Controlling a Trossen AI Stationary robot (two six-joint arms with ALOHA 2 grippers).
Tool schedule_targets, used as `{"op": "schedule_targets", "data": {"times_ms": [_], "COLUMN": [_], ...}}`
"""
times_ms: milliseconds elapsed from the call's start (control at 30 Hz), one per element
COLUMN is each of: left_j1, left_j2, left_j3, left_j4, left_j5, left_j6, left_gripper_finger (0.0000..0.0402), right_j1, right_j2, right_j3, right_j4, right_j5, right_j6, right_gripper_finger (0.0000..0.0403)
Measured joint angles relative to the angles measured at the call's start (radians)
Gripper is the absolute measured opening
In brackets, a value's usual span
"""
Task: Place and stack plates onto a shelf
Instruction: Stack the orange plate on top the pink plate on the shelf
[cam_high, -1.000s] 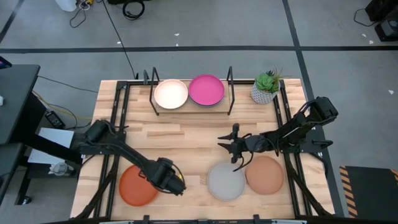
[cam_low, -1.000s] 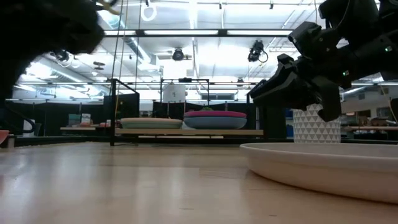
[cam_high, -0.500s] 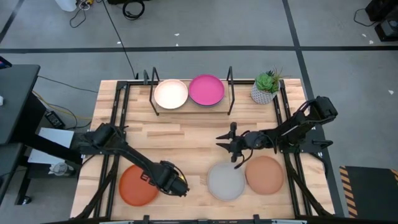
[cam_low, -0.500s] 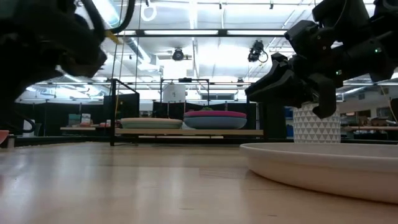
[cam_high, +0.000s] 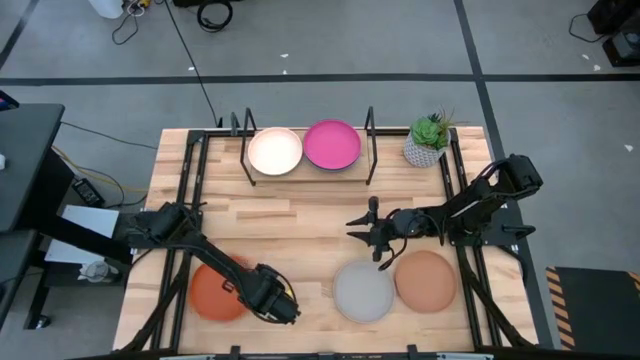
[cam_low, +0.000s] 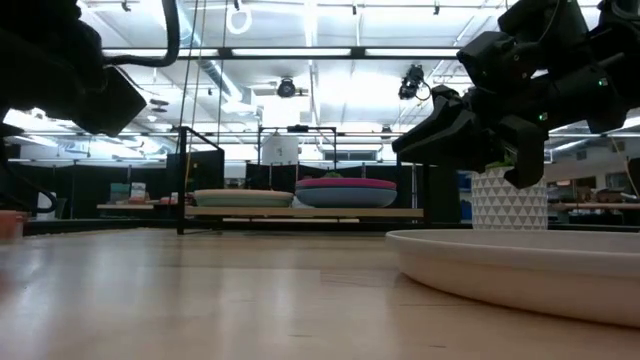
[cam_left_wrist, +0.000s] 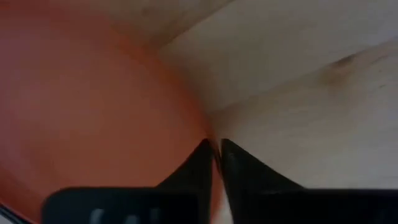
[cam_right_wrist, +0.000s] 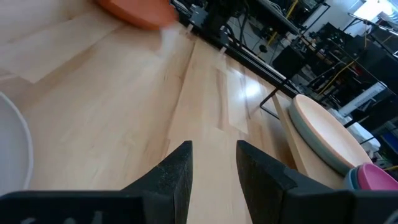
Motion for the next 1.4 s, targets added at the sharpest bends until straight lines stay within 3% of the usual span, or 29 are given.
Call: {"op": "schedule_targets", "data": {"times_ms": [67,233,367,500,633,900,1067,1200,1400], "left_j1": [0.003,0.045,0.105,0.186,0.299,0.548,0.666,0.729,0.798], "left_j2": [-0.003,-0.045,-0.094,-0.114,-0.139,-0.164,-0.164,-0.172,-0.177], "left_j3": [0.0,0.081,0.193,0.291,0.306,0.304,0.292,0.293,0.293], "left_j4": [0.004,-0.027,-0.123,-0.222,-0.209,-0.173,-0.156,-0.134,-0.128], "left_j5": [-0.012,-0.027,-0.2,-0.404,-0.538,-0.569,-0.576,-0.577,-0.496], "left_j6": [0.026,0.15,0.297,0.541,0.813,1.223,1.427,1.574,1.716], "left_gripper_finger": [0.0013,0.0013,0.0013,0.0013,0.0013,0.0013,0.0015,0.0016,0.0016], "right_j1": [0.0,0.0,0.0,0.0,0.0,0.002,0.024,0.056,0.089], "right_j2": [0.0,0.0,0.0,0.0,0.0,-0.001,-0.001,-0.009,-0.016], "right_j3": [0.0,0.0,0.0,0.0,0.0,0.0,-0.028,-0.093,-0.181], "right_j4": [-0.001,-0.002,-0.002,-0.003,-0.009,-0.074,-0.089,0.079,0.285], "right_j5": [0.0,0.0,-0.002,-0.038,-0.063,-0.069,0.018,0.041,0.039], "right_j6": [0.0,0.003,0.013,0.023,0.04,0.123,0.149,0.138,0.145], "right_gripper_finger": [0.013,0.013,0.013,0.013,0.013,0.013,0.013,0.013,0.013]}}
